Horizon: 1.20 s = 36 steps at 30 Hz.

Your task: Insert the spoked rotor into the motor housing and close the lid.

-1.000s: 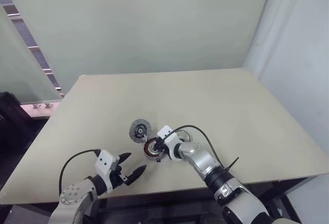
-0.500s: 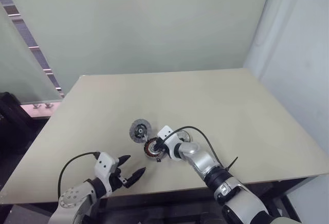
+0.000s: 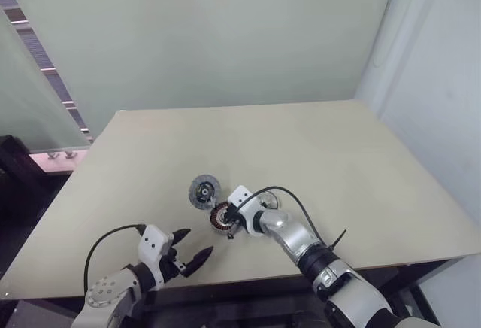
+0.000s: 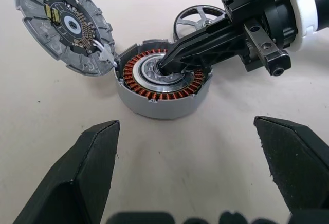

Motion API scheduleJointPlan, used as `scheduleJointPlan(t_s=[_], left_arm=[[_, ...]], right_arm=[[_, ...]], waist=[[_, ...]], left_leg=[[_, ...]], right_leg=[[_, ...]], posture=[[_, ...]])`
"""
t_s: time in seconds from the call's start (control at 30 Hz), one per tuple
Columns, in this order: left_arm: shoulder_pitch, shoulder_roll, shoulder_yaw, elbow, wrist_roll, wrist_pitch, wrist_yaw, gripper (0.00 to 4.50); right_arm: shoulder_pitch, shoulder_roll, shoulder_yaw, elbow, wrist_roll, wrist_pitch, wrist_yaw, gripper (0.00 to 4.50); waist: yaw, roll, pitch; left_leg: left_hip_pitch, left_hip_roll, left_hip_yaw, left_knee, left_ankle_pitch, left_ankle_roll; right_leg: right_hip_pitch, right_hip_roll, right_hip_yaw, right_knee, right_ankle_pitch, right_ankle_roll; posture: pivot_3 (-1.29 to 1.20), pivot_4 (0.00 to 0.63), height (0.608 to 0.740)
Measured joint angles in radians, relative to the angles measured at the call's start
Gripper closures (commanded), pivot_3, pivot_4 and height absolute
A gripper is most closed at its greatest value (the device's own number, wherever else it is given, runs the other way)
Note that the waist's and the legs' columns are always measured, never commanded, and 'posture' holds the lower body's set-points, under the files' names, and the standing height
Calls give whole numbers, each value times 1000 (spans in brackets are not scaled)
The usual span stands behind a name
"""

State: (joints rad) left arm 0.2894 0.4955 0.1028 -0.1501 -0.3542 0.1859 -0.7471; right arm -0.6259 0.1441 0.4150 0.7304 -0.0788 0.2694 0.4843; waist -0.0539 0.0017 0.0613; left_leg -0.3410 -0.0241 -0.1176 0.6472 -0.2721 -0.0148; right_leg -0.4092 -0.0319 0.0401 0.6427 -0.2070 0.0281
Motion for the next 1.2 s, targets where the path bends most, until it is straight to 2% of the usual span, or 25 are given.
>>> scheduleJointPlan(t_s=[0.43, 0.7, 1.2], left_arm=[[13, -12, 0, -3, 0, 0, 11, 0], [12, -13, 0, -3, 0, 0, 10, 0], [17, -22, 0, -3, 0, -2, 11, 0]], right_arm=[[2, 1, 5, 9, 28, -81, -80, 4458], [6, 1, 33, 6, 39, -58, -50, 4458], [10, 2, 50, 43, 41, -104, -91, 4458]], waist=[[-2, 0, 0], [-2, 0, 0], [-2, 0, 0]], left_leg=[[0, 0, 0, 0, 0, 0], [0, 0, 0, 0, 0, 0], [0, 0, 0, 0, 0, 0]], right_leg=[[0, 0, 0, 0, 0, 0], [0, 0, 0, 0, 0, 0], [0, 0, 0, 0, 0, 0]], posture=[[0, 0, 740], [0, 0, 740], [0, 0, 740]])
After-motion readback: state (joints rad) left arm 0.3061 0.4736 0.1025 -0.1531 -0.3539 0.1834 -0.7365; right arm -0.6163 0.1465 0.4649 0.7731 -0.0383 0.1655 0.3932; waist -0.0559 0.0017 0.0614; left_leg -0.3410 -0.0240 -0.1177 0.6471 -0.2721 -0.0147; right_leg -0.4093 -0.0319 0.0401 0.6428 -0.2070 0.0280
